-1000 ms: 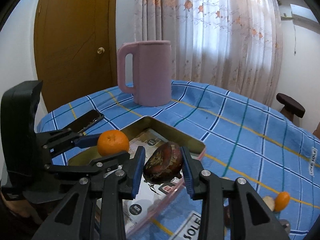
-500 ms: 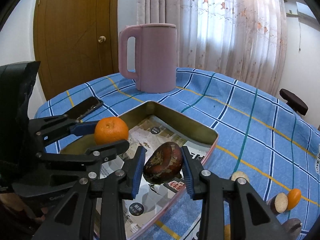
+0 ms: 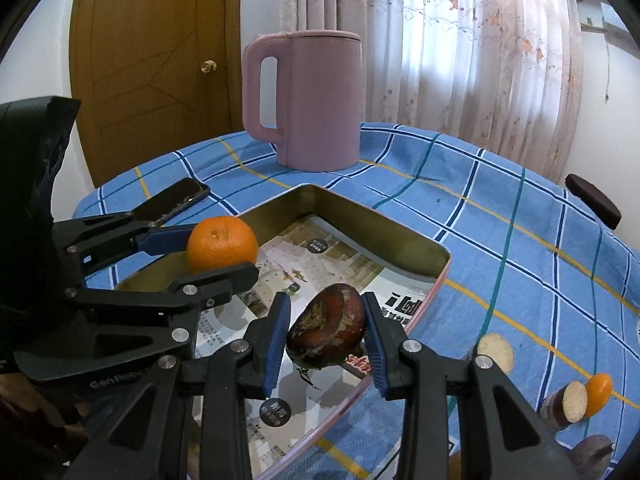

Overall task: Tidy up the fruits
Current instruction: 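Carry both fruits over the tin box and open both grippers to drop them, then grasp a small orange with the right gripper while the left gripper grasps a tan round fruit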

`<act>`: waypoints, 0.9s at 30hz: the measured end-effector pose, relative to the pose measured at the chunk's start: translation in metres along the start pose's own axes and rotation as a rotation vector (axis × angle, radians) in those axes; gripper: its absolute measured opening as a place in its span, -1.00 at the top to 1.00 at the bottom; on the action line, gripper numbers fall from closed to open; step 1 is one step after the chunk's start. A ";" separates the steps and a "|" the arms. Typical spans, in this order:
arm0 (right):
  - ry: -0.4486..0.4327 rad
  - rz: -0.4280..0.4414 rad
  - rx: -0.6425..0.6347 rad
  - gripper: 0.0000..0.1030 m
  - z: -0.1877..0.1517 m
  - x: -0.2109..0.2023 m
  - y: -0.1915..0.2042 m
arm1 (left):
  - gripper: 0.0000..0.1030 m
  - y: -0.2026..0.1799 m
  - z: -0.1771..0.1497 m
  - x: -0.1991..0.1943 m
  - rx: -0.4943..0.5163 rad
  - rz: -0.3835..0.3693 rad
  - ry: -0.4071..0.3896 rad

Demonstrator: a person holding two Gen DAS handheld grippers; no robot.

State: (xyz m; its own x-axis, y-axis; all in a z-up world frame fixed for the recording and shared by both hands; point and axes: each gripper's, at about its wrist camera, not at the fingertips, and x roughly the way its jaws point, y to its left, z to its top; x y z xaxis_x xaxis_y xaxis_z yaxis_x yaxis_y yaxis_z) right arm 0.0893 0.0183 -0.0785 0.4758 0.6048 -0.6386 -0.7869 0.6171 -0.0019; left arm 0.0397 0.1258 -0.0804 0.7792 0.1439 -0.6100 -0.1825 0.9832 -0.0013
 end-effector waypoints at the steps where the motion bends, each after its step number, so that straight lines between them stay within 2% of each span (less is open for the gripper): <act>1: -0.010 0.000 0.003 0.12 0.000 -0.002 0.000 | 0.03 0.001 0.000 -0.002 -0.010 -0.005 -0.001; 2: -0.016 -0.007 0.005 0.05 0.000 -0.005 0.000 | 0.02 0.002 -0.001 -0.004 -0.016 -0.009 -0.005; 3: -0.024 -0.018 0.008 -0.11 0.000 -0.008 -0.001 | -0.02 0.002 -0.001 -0.008 -0.018 -0.011 -0.018; 4: -0.041 -0.028 0.016 -0.18 -0.001 -0.015 -0.003 | -0.19 0.001 0.000 -0.013 -0.017 -0.007 -0.037; 7: -0.079 -0.040 0.036 -0.20 -0.006 -0.035 -0.010 | -0.65 -0.003 0.003 -0.034 -0.024 -0.020 -0.110; 9: -0.098 -0.073 0.054 -0.20 -0.015 -0.053 -0.019 | -0.78 -0.010 0.004 -0.044 -0.030 -0.045 -0.147; 12: -0.115 -0.131 0.097 -0.20 -0.035 -0.083 -0.039 | -0.79 -0.031 0.005 -0.051 -0.012 -0.103 -0.163; 17: -0.096 -0.319 0.139 -0.20 -0.077 -0.123 -0.072 | -0.79 -0.083 -0.004 -0.040 0.062 -0.186 -0.130; 21: -0.037 -0.343 0.185 -0.19 -0.097 -0.126 -0.091 | -0.79 -0.113 -0.011 -0.030 0.115 -0.222 -0.090; 24: -0.025 -0.340 0.189 -0.17 -0.096 -0.126 -0.095 | -0.79 -0.125 -0.014 -0.024 0.148 -0.223 -0.067; 27: 0.017 -0.311 0.173 0.06 -0.096 -0.116 -0.094 | -0.79 -0.124 -0.016 -0.020 0.149 -0.198 -0.048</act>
State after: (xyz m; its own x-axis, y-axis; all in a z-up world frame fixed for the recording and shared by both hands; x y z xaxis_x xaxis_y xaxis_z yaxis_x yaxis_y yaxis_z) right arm 0.0707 -0.1577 -0.0781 0.6743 0.3676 -0.6404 -0.5267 0.8473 -0.0683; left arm 0.0370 -0.0012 -0.0806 0.8193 -0.0520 -0.5711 0.0646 0.9979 0.0019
